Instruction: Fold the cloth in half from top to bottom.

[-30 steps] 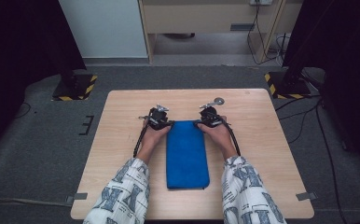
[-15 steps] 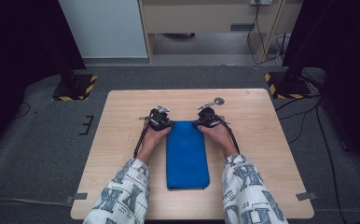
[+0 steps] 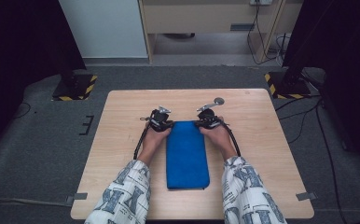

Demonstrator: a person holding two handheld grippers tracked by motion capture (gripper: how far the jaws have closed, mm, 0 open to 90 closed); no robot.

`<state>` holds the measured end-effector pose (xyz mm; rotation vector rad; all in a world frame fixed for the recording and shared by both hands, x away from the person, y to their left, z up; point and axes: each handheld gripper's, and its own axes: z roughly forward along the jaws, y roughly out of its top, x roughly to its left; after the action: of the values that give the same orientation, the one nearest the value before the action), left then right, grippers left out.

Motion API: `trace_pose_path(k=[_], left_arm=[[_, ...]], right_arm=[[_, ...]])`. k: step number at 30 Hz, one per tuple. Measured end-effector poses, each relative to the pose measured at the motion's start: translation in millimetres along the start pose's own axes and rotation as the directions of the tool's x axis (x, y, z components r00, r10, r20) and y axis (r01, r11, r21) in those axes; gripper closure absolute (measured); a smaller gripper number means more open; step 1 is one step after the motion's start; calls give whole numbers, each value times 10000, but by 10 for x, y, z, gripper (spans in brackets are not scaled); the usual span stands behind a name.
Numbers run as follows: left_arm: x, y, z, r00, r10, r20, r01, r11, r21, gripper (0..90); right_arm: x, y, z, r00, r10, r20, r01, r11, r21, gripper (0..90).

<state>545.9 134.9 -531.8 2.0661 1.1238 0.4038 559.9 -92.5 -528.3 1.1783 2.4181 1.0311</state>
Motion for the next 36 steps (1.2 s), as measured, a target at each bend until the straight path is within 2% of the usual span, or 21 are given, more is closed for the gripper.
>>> trace_pose_path(k=[7,10,15,19,21,26,36], left_arm=[[-17,-10,-11,10000,-23,60,23,10000,-5,860],[-31,-1,-19,9999,78,-95,-78,10000,3,874],[-42,53,-81,10000,3,92,1,9989,-470,876],[-103,156,-168,9993,338,150,-326,9965,-764,876],[-127,199,-202,9991,386,163,-368,9943,-998,876],[-148,333,-258,9989,423,197,-395,9914,-1249,877],[-173,502,-325,9989,457,86,-435,9828,-1794,878]], right_arm=[[25,-10,-4,9999,-20,139,21,10000,-69,868],[44,-6,-24,9998,-98,193,100,9999,-110,872],[30,12,-141,9999,-28,159,35,9990,-436,873],[16,28,-253,9998,83,166,-70,9973,-733,873],[5,38,-309,9998,73,197,-56,9963,-853,873],[-55,74,-421,9993,316,193,-290,9922,-1215,873],[-163,202,-569,9986,507,142,-476,9846,-1684,873]])
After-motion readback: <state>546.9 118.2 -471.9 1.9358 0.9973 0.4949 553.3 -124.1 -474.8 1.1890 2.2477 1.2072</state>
